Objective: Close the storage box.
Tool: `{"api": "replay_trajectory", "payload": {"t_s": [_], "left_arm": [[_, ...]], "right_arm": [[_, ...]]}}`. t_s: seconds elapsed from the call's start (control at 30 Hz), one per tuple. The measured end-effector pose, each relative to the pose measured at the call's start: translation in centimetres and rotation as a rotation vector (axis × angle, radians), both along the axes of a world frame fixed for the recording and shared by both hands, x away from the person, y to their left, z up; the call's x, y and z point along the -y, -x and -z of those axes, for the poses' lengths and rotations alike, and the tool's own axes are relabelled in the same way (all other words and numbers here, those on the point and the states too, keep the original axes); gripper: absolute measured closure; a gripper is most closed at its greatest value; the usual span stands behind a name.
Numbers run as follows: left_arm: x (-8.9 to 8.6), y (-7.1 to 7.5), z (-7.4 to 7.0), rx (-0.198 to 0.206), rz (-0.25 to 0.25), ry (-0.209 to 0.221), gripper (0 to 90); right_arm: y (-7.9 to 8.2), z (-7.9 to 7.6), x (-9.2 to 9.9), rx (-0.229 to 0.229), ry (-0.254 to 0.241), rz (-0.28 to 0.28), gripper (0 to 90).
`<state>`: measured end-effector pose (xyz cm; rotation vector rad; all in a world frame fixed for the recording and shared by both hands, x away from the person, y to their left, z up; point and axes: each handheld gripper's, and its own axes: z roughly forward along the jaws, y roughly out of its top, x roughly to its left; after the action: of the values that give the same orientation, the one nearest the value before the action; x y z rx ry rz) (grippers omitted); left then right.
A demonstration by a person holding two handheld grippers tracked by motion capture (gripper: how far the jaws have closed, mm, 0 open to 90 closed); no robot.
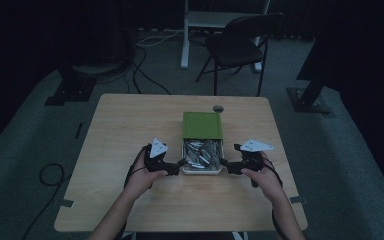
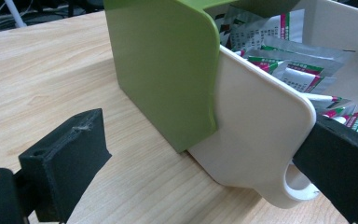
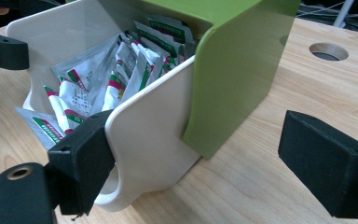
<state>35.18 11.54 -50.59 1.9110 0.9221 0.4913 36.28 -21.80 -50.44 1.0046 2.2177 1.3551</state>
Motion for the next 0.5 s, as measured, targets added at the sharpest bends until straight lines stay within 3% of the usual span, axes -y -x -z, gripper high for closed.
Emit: {"api": "replay_trajectory", "payload": {"t_s": [0.5], "left_arm": [[0.0, -1.4, 0.0, -0.004, -0.019, 0.006, 4.6]], "right_arm": [[-1.1, 0.1, -0.2, 0.006, -0.016, 0.048, 12.1]]}}
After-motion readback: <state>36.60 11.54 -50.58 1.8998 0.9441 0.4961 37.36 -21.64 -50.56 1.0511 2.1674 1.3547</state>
